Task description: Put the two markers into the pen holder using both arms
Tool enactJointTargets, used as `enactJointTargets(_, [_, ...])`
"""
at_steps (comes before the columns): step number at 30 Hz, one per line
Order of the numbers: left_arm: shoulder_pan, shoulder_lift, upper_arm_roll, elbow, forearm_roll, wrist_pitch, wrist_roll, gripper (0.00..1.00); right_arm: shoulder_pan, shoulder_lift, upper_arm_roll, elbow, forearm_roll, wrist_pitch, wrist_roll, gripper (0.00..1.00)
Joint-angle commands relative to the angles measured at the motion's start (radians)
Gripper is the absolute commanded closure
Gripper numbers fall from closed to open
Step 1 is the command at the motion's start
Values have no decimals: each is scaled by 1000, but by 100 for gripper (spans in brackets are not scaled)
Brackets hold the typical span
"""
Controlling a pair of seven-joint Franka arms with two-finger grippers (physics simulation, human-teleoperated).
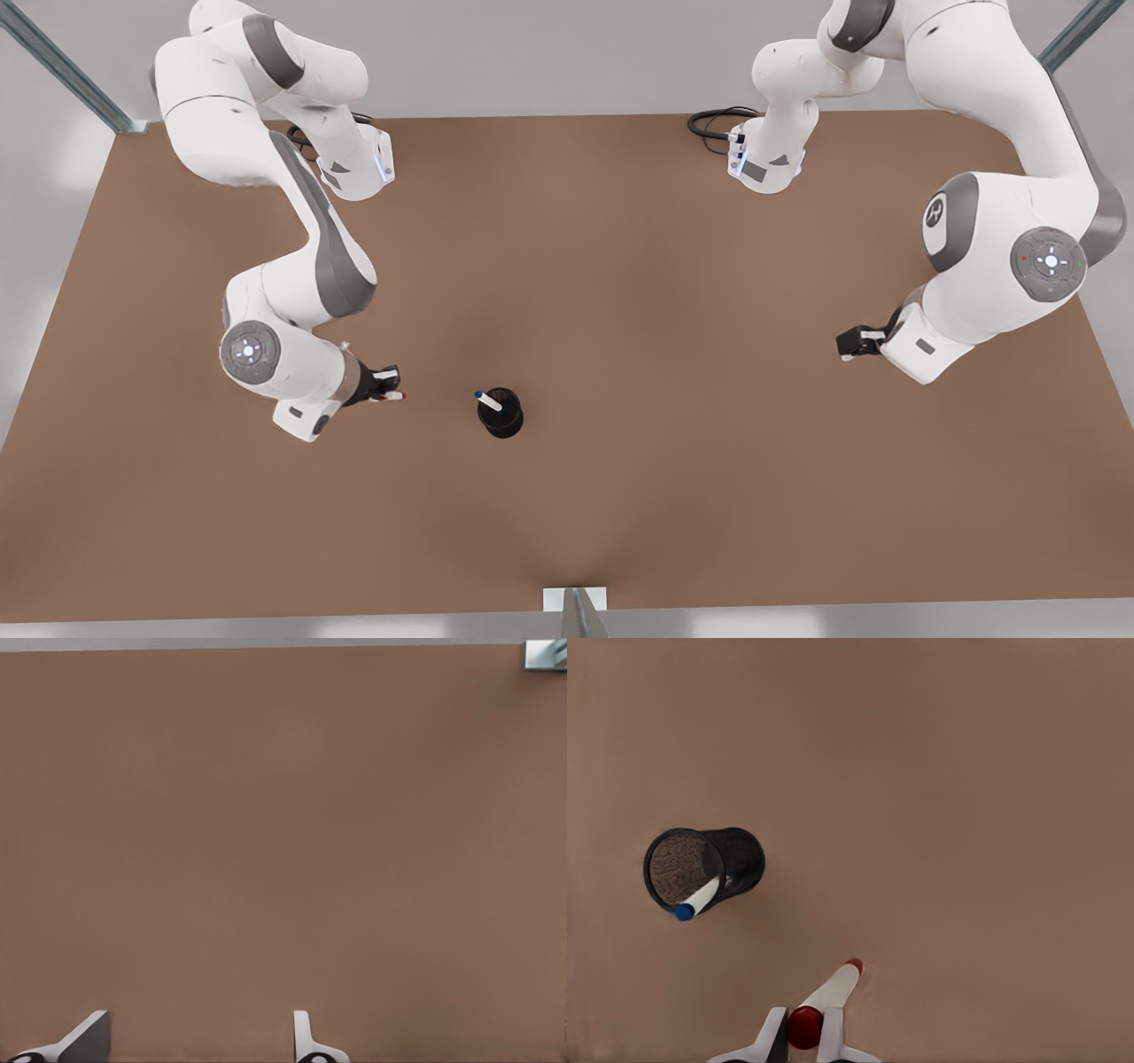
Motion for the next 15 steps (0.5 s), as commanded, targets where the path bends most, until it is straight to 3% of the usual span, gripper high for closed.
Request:
enactJointTargets(1, [3,-2,0,0,-3,-14,-11,0,14,8,28,37,-7,-67,533,79])
enactJointTargets(8, [4,-2,0,-1,-5,-23,-11,0,94,69,31,149,-8,-21,620,79])
enactJointTargets(15, [17,-2,0,-1,-6,-23,-9,0,155,103,33,155,-7,86,702,79])
